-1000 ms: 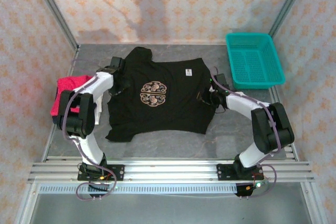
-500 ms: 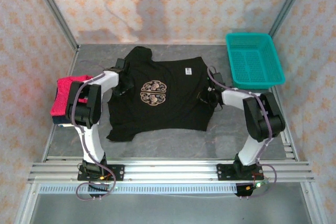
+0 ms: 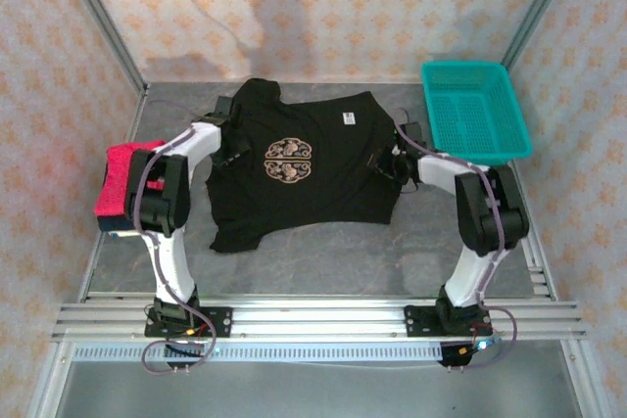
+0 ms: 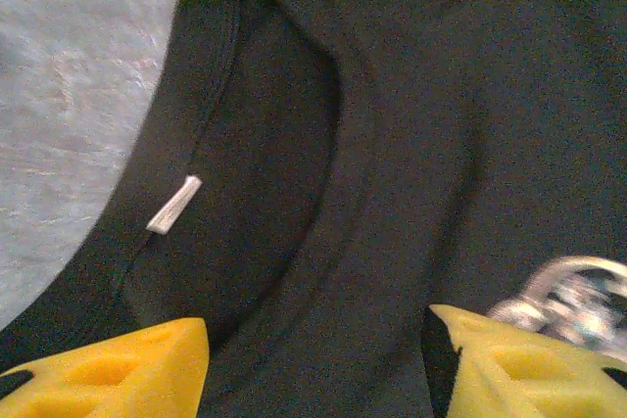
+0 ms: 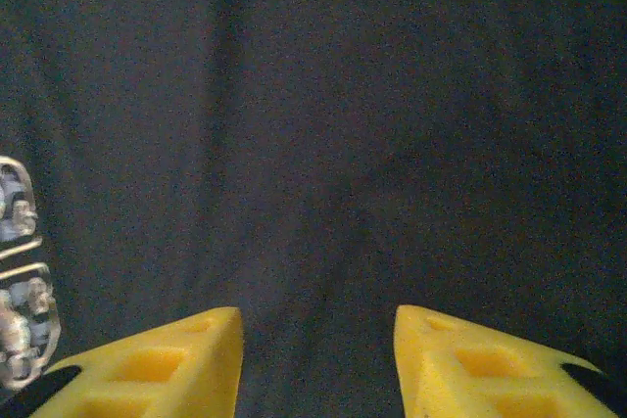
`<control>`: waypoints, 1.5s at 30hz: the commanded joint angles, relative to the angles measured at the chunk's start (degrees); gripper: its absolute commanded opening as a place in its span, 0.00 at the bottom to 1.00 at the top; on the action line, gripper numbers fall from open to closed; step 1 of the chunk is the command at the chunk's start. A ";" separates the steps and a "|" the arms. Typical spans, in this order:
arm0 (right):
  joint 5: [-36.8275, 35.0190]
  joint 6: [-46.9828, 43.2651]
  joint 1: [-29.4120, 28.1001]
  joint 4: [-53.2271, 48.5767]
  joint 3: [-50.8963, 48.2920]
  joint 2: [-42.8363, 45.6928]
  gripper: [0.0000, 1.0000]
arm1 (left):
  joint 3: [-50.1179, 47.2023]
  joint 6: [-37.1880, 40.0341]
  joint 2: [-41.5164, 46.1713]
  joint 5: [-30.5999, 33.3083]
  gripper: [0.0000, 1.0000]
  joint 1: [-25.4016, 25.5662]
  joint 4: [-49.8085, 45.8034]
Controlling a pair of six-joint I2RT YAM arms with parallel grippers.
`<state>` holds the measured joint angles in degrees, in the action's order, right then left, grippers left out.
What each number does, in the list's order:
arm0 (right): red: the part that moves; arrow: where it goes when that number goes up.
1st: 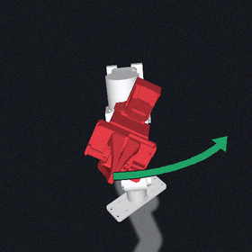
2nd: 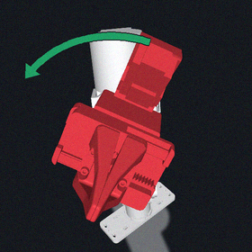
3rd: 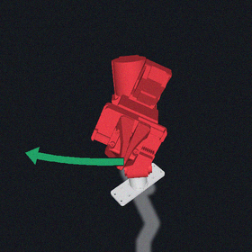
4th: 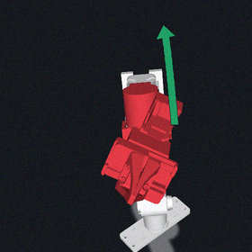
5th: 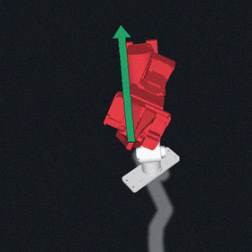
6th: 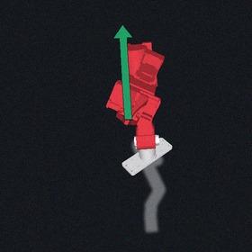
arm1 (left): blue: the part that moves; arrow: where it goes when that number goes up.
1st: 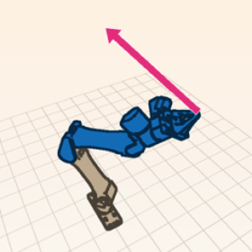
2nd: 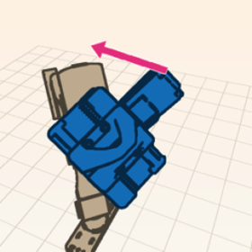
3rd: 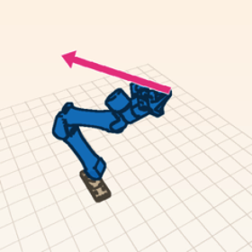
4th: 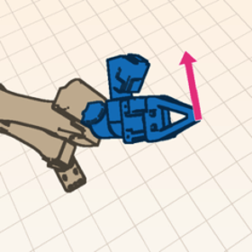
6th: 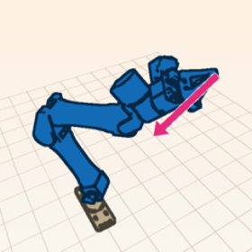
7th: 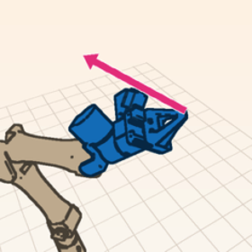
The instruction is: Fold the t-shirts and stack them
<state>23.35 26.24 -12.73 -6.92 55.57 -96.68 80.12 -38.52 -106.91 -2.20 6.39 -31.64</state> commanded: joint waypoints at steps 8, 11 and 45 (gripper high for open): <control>-5.03 -5.82 0.03 -4.84 -11.76 20.93 0.99 | -21.38 -3.97 31.62 3.75 0.69 1.13 -7.20; -4.11 -5.80 0.04 -6.14 -14.13 25.29 0.99 | -28.43 -4.98 40.69 3.91 0.76 1.14 -11.19; 4.04 -0.10 -3.49 -3.88 -20.46 27.87 0.92 | -64.55 -15.87 65.96 -10.11 0.49 0.97 3.05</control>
<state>27.07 25.15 -15.73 -12.49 35.46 -67.53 16.27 -55.42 -39.86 -13.08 7.46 -31.31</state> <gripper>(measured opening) 0.920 0.503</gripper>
